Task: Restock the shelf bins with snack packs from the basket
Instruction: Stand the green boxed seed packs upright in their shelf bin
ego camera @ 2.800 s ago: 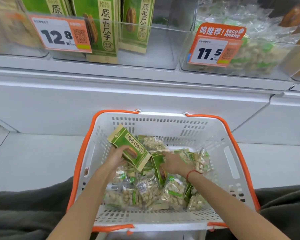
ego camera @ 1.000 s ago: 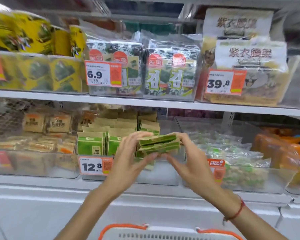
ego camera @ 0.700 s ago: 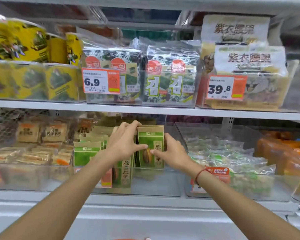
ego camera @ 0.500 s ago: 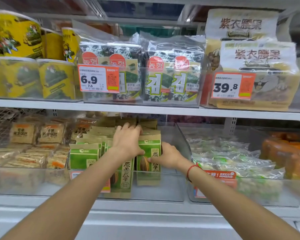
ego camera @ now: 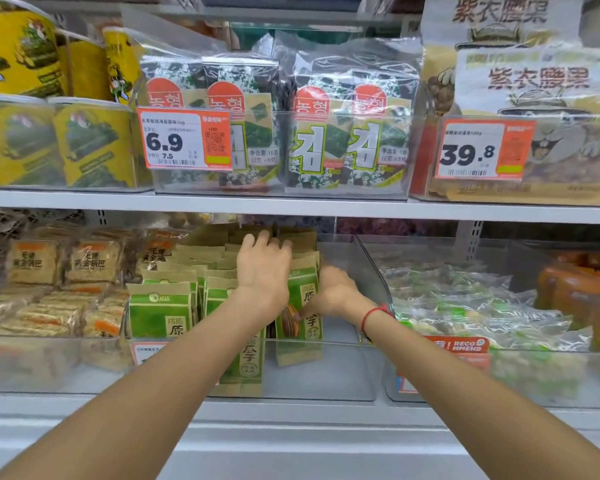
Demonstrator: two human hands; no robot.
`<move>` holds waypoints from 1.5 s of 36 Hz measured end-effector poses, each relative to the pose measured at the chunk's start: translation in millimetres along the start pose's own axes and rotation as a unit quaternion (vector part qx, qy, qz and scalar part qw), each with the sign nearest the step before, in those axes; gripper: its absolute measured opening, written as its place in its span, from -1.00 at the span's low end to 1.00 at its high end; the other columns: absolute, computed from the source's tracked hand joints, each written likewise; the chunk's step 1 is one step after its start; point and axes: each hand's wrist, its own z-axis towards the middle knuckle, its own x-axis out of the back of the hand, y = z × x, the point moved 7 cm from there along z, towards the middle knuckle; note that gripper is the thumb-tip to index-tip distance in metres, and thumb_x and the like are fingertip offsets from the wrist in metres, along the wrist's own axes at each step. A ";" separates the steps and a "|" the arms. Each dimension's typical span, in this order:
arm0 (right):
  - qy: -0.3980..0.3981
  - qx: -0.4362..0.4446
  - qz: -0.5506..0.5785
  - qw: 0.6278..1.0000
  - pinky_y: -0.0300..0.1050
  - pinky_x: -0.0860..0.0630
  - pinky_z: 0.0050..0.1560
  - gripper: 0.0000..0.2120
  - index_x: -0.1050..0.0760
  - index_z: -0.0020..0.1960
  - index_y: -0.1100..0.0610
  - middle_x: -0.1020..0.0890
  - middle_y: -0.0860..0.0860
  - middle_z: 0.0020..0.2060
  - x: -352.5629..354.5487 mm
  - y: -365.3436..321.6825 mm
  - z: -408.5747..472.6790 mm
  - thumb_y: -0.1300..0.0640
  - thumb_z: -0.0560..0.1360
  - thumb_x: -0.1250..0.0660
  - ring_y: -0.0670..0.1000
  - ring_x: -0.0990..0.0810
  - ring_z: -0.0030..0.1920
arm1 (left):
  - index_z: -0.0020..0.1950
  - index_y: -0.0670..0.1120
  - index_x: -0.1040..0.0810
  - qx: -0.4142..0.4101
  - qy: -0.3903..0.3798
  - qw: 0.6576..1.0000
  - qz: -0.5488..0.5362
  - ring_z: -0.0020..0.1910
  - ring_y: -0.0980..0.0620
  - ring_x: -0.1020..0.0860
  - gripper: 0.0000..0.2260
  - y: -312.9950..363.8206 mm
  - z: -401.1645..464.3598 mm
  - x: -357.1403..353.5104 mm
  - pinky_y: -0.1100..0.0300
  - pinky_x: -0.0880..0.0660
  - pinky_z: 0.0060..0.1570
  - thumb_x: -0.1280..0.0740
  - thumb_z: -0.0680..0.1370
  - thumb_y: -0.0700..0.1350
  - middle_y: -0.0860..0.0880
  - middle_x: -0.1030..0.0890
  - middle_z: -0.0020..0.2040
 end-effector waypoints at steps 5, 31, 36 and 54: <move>0.046 0.022 -0.004 0.999 0.02 -0.50 0.14 -0.16 -0.32 0.34 0.11 -0.55 0.09 0.20 -4.2 2.5 -5.3 0.00 0.18 -0.64 0.18 -0.53 0.22 | 0.42 -0.07 -0.26 0.008 0.012 1.000 -0.004 0.36 -0.08 -0.28 -0.33 3.4 -2.1 -0.1 0.08 -0.22 0.22 -0.48 0.39 -0.03 -0.06 -0.47 0.30; -0.011 0.022 0.040 0.999 -0.04 -0.49 0.16 -0.41 -0.34 0.31 0.13 -0.55 0.09 0.16 11.6 19.2 -33.9 0.04 0.38 -0.50 0.11 -0.52 0.19 | 0.44 0.00 -0.32 -0.001 0.049 0.996 -0.075 0.33 -0.06 -0.33 -0.45 -8.1 -24.9 10.6 0.04 -0.28 0.27 -0.39 0.49 0.00 -0.02 -0.43 0.34; 0.077 0.148 0.014 0.986 0.05 -0.51 0.10 -0.47 -0.32 0.37 -0.01 -0.53 -0.01 0.14 35.2 2.9 -92.6 0.03 0.46 -0.41 0.01 -0.55 0.05 | 0.32 0.09 -0.40 0.019 0.140 0.966 -0.216 0.26 0.05 -0.39 -0.60 -6.3 -74.6 42.7 0.12 -0.28 0.23 -0.37 0.50 0.02 0.11 -0.49 0.25; -0.323 0.139 -0.271 0.896 -0.05 -0.40 0.13 -0.66 -0.41 0.33 -0.02 -0.53 0.04 0.21 -155.8 139.7 -211.1 0.05 0.56 -0.25 0.11 -0.46 0.25 | 0.17 -0.02 -0.52 -0.018 -0.350 0.921 -0.169 0.17 -0.08 -0.53 -0.77 83.0 -258.5 -137.5 0.12 -0.42 0.06 -0.16 0.59 -0.03 -0.04 -0.58 0.18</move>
